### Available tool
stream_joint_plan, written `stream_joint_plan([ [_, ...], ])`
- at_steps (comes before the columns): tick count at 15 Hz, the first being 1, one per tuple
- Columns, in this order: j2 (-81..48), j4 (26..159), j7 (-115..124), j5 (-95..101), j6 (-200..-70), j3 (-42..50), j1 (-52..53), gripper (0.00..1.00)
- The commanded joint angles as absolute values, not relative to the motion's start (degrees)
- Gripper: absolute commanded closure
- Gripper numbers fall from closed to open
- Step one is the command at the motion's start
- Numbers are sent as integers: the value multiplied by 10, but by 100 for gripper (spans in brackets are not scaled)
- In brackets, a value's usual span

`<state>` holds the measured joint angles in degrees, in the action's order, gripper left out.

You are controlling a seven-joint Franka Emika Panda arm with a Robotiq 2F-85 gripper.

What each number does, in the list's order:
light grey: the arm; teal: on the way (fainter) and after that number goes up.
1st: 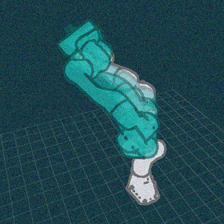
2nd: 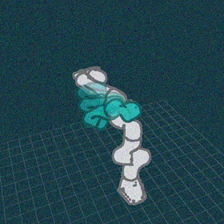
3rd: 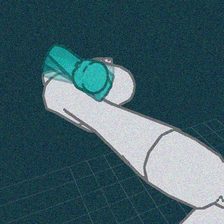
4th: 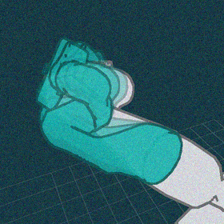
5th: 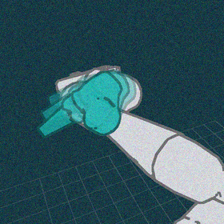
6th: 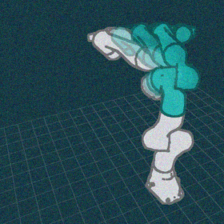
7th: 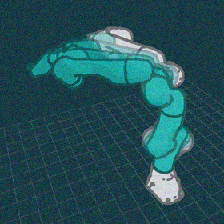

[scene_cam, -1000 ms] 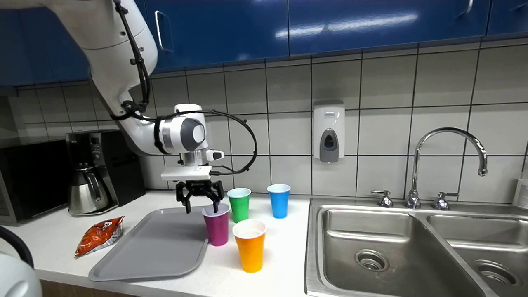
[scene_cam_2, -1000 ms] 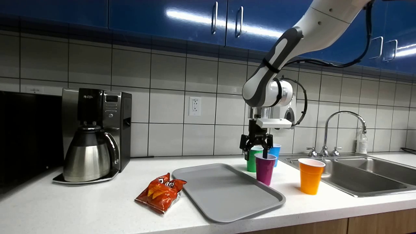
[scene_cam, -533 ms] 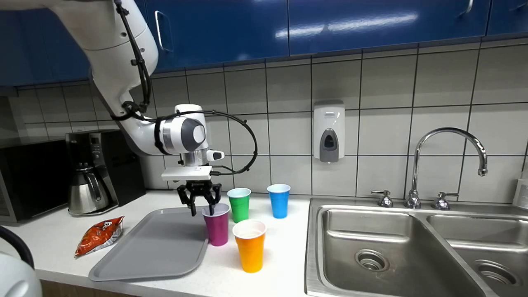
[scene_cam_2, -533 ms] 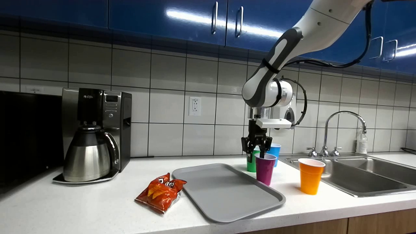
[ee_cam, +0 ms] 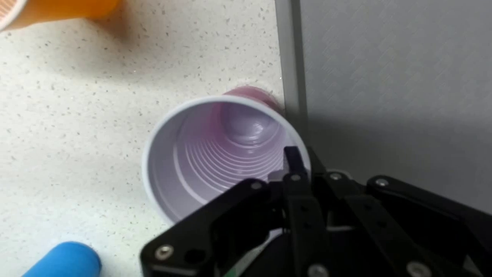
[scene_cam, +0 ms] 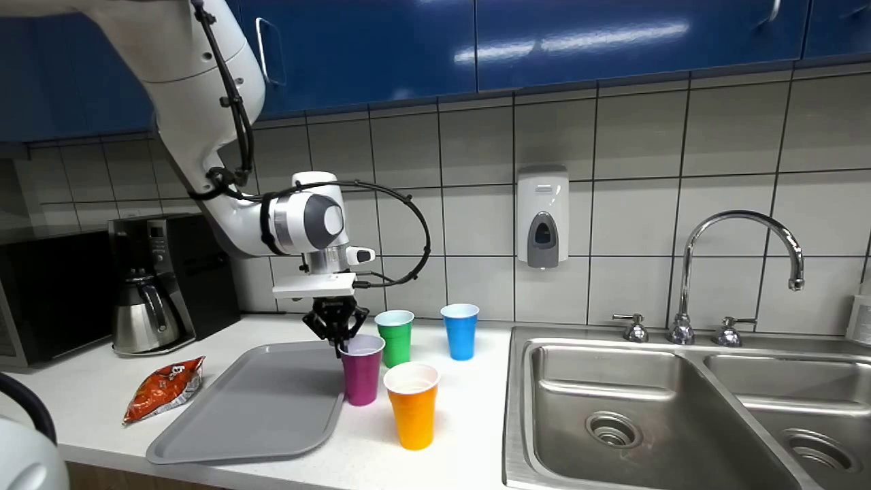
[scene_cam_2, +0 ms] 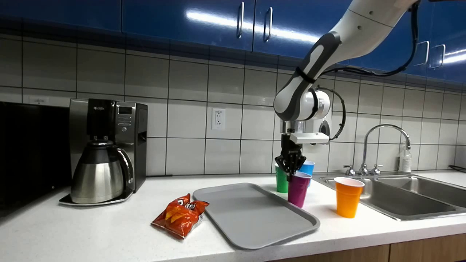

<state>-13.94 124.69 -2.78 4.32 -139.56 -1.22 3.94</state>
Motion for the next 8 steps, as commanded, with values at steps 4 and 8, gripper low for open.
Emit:
stream_joint_plan([
  [4,-122,1243,-21,73,-1386,-5,37,99],
  [8,-99,1250,-29,76,-1379,-9,38,99],
])
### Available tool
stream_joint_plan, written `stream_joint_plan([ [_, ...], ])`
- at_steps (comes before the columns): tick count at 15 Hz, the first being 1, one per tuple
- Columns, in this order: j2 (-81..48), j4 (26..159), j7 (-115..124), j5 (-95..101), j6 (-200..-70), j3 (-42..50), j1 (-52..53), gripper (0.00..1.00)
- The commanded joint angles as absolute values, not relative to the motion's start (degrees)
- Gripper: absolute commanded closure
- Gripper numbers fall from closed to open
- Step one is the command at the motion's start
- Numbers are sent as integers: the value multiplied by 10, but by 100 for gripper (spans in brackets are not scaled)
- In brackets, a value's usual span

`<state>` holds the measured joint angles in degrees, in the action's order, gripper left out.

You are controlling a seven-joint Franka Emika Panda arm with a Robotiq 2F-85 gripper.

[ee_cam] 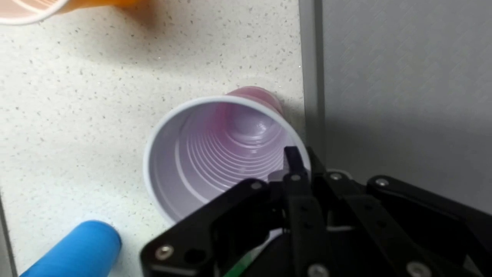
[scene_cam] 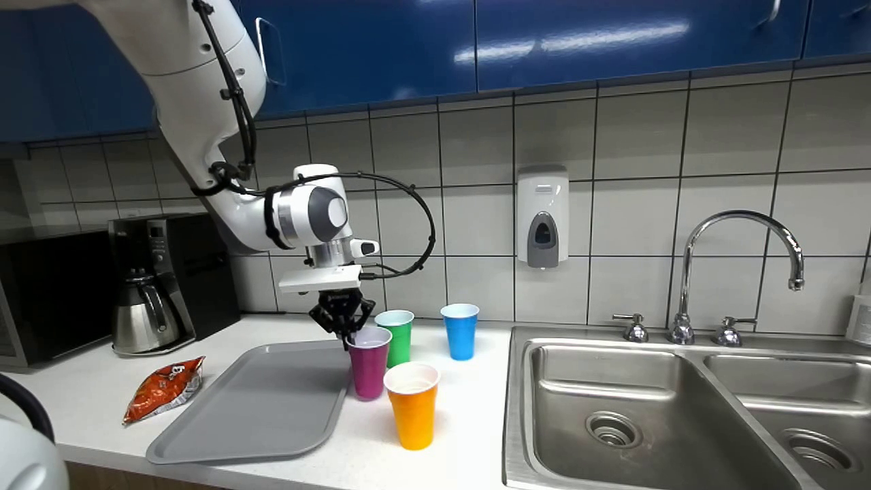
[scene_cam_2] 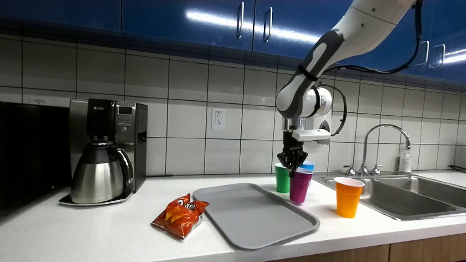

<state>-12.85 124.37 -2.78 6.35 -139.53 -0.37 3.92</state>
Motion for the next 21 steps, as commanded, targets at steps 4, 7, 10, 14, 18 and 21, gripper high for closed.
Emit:
stream_joint_plan([
  [4,-70,1257,-30,73,-1375,-17,42,99],
  [7,-52,1263,-26,75,-1372,-24,48,99],
  [10,-35,1274,-19,76,-1372,-34,56,99],
  [14,-16,1290,-1,76,-1369,-49,72,99],
  [18,2,1305,33,85,-1366,-65,88,99],
  [21,12,1314,80,104,-1359,-79,102,99],
])
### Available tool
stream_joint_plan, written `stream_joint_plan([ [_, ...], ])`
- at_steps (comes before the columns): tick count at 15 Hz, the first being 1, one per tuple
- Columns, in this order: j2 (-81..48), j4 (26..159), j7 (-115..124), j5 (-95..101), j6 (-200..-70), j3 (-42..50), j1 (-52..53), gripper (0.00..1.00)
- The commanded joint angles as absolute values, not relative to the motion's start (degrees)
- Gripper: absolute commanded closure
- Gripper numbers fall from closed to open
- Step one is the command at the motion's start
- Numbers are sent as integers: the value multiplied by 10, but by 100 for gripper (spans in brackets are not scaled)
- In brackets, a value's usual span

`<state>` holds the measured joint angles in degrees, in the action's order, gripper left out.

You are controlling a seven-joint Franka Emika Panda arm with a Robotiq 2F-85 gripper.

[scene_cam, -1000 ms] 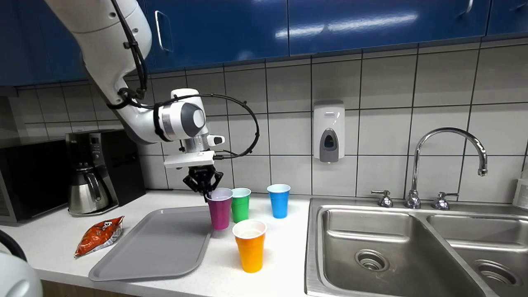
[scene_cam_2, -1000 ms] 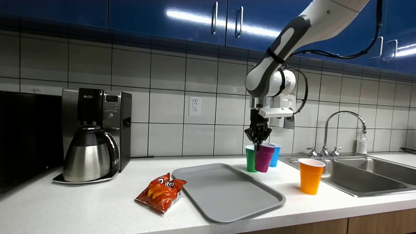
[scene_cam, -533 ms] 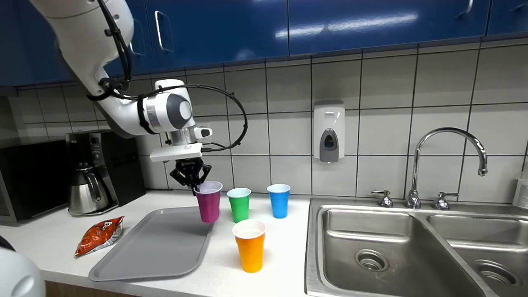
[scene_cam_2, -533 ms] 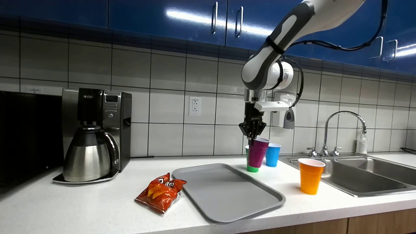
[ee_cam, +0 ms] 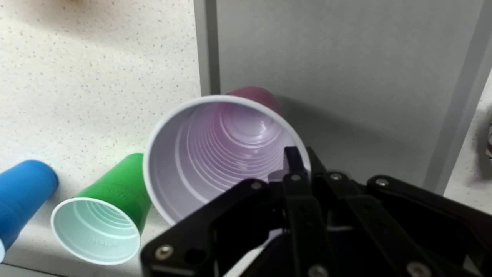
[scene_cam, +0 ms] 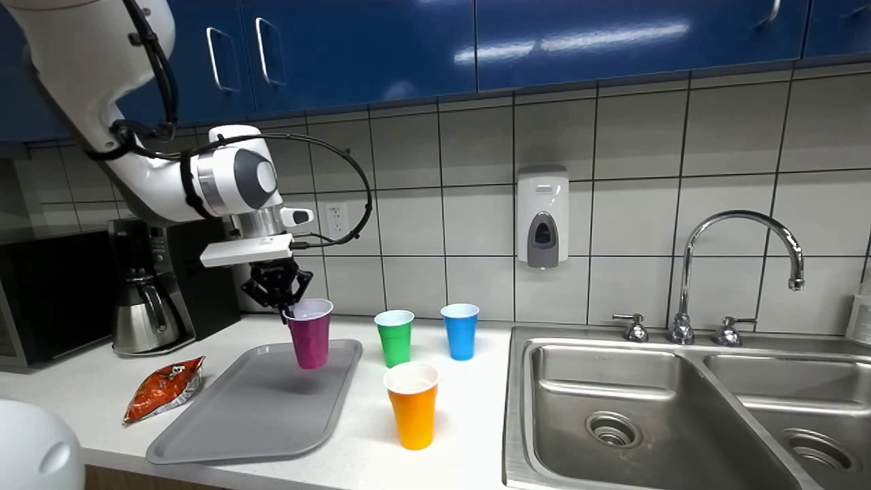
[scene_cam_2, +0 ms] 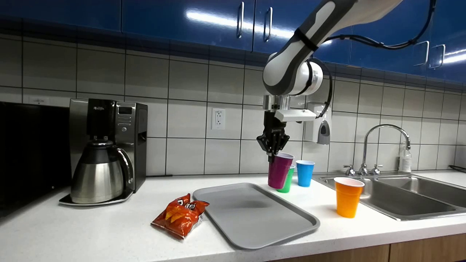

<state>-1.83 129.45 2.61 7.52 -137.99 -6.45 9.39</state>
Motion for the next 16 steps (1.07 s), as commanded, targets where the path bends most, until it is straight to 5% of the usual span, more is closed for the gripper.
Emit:
stream_joint_plan([
  [1,15,1317,96,110,-1356,-85,106,99],
  [16,9,1348,299,201,-1345,-161,170,99],
])
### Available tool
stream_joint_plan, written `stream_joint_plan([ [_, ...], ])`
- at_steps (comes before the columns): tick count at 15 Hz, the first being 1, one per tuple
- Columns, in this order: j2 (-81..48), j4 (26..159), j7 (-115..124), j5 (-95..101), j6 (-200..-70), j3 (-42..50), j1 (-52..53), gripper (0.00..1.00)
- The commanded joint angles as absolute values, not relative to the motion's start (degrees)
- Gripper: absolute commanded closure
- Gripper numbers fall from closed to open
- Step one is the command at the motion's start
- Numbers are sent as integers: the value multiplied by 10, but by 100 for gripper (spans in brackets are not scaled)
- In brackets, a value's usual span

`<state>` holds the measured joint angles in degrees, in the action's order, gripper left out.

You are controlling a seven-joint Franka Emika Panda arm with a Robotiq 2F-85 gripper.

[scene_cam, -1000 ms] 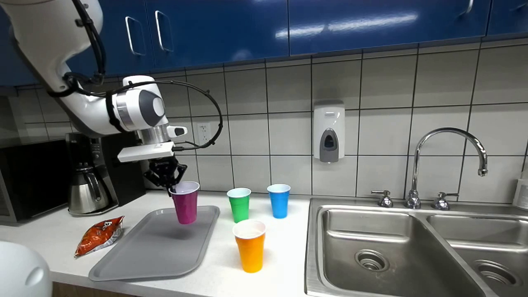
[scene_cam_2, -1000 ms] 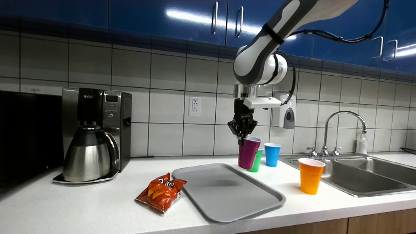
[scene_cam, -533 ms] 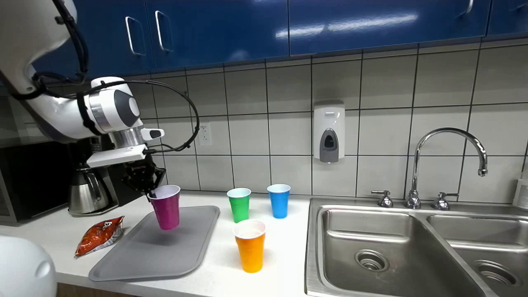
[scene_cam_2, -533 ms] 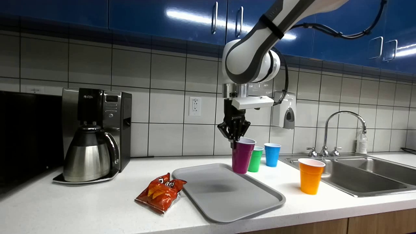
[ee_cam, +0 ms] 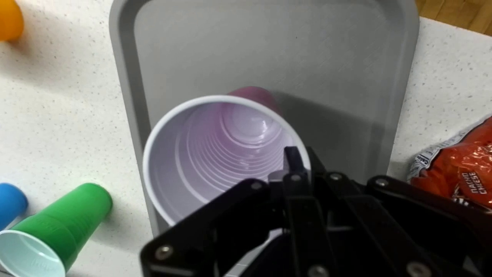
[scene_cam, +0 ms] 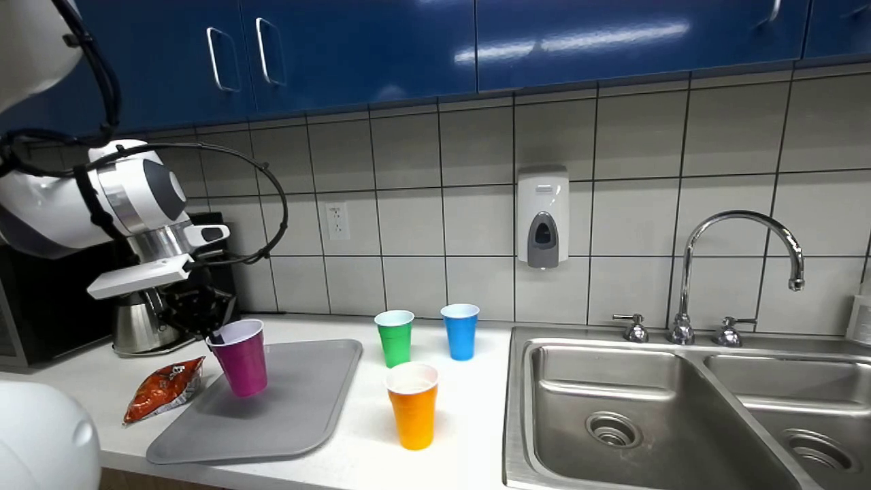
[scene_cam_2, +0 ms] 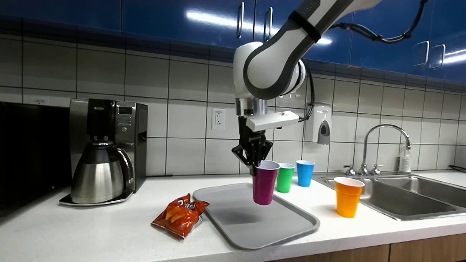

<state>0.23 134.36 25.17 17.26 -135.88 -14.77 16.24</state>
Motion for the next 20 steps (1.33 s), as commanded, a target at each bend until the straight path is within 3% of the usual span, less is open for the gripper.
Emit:
stream_joint_plan([
  [1,5,1346,311,208,-1344,-165,173,99],
  [20,-111,1260,393,206,-1340,-158,220,99],
])
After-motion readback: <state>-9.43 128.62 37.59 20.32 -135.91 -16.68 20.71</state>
